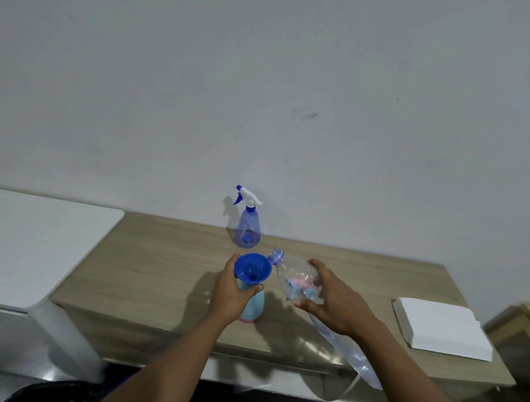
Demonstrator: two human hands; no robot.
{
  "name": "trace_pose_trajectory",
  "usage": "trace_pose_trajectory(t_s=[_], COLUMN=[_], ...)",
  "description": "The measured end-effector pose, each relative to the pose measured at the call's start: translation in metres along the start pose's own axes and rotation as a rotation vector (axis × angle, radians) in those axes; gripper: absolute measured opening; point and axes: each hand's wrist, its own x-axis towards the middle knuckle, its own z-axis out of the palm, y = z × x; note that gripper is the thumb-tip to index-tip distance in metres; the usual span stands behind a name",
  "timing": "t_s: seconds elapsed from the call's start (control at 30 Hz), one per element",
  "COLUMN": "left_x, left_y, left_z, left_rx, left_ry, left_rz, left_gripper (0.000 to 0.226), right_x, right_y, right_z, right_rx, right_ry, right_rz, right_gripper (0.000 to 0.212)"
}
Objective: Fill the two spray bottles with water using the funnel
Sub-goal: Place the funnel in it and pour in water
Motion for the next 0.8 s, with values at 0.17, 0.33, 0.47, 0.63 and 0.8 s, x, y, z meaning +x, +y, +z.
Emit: trace_pose_trajectory(t_s=[0.17, 0.33, 0.47, 0.63, 0.8], left_x=[0.002, 0.002, 0.003, 0.004, 0.003], left_y=[-0.008, -0.006, 0.002, 0.002, 0.003], left_z=[0.002, 0.004, 0.005, 0.005, 0.002], left_rx=[-0.015, 0.004, 0.017, 0.012, 0.015], left_ry=[0.007, 0.035, 0.010, 0.018, 0.025], left_rz=[-0.013, 0.027, 0.056, 0.057, 0.051], left_gripper=[0.084, 0.080, 0.078, 0.078, 0.078], right_x=[0.006, 0.012, 0.017, 0.022, 0.027], right_y=[0.001, 0.002, 0.001, -0.003, -0.006], right_z=[0.002, 0.005, 0.005, 0.004, 0.000], right_rx=[-0.057, -0.122, -0.161, -0.204, -0.224], right_ry=[-0.048, -0.098, -0.135, -0.155, -0.166], right_rz=[0.027, 0.040, 0.053, 0.056, 0.069], right_gripper=[0.092, 0.093, 0.093, 0.091, 0.091])
